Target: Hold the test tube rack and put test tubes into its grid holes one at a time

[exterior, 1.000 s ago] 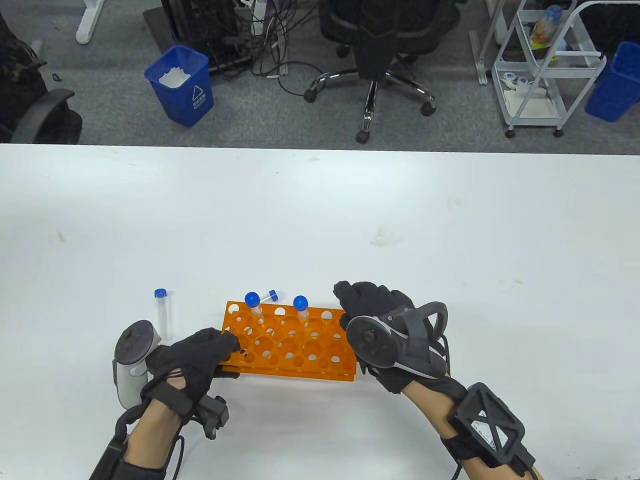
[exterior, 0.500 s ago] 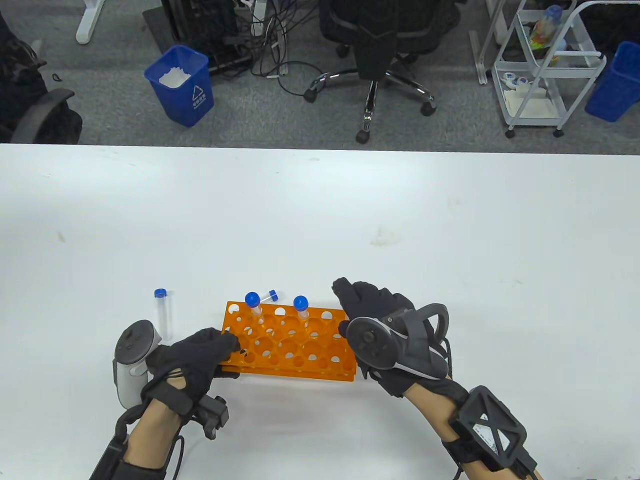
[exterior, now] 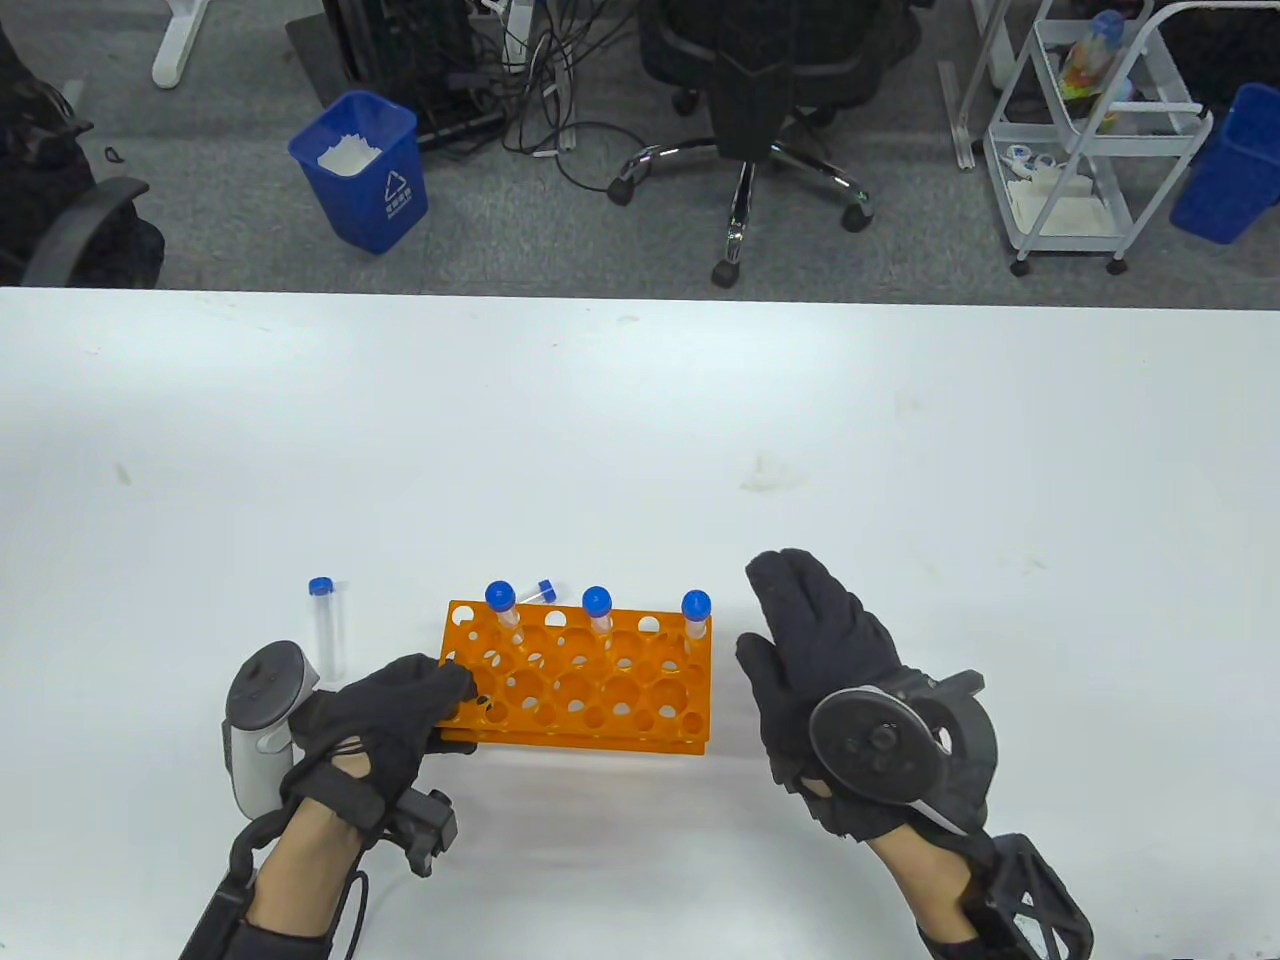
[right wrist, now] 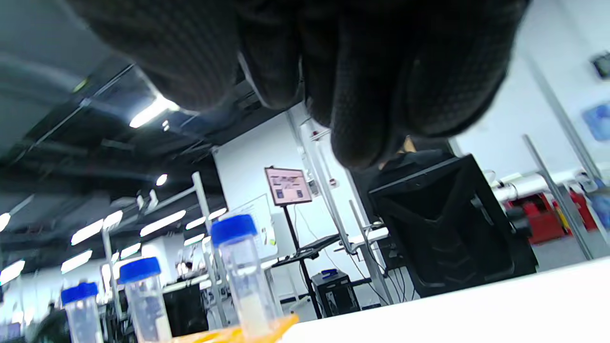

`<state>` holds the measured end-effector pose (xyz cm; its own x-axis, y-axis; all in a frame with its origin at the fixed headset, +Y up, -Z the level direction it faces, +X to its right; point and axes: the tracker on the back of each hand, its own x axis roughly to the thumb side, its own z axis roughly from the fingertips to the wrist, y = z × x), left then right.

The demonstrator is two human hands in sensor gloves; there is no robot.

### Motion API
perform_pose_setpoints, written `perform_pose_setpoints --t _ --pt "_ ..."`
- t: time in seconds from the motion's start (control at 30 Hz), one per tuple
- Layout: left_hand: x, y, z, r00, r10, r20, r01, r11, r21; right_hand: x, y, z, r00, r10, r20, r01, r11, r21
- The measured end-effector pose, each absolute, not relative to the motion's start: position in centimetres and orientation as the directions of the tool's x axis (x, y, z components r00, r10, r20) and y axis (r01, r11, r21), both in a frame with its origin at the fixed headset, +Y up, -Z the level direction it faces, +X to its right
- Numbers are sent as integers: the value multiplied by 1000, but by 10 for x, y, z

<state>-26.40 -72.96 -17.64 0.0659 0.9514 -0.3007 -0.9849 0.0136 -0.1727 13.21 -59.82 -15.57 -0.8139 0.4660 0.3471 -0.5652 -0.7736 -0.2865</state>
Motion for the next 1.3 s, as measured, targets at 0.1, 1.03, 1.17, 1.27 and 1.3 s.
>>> perform_pose_setpoints --t 0.1,1.03,1.17,1.27,1.3 --pt "-264 -730 -176 68 951 -301 -986 17 -169 143 -623 -157 -745 597 299 -662 -717 -219" --pt "-243 -725 -178 267 946 -184 -936 210 -281 133 -735 -166 -19 963 -267 -974 43 224" --pt "-254 -706 -180 359 927 -109 -919 330 -215 140 -733 -167 5 965 -262 -976 62 211" --pt "-270 -686 -184 393 917 -66 -916 384 -112 144 -731 -167 15 967 -253 -978 67 197" --pt "-276 -676 -186 426 904 -41 -904 423 -63 146 -731 -167 17 968 -249 -979 67 193"
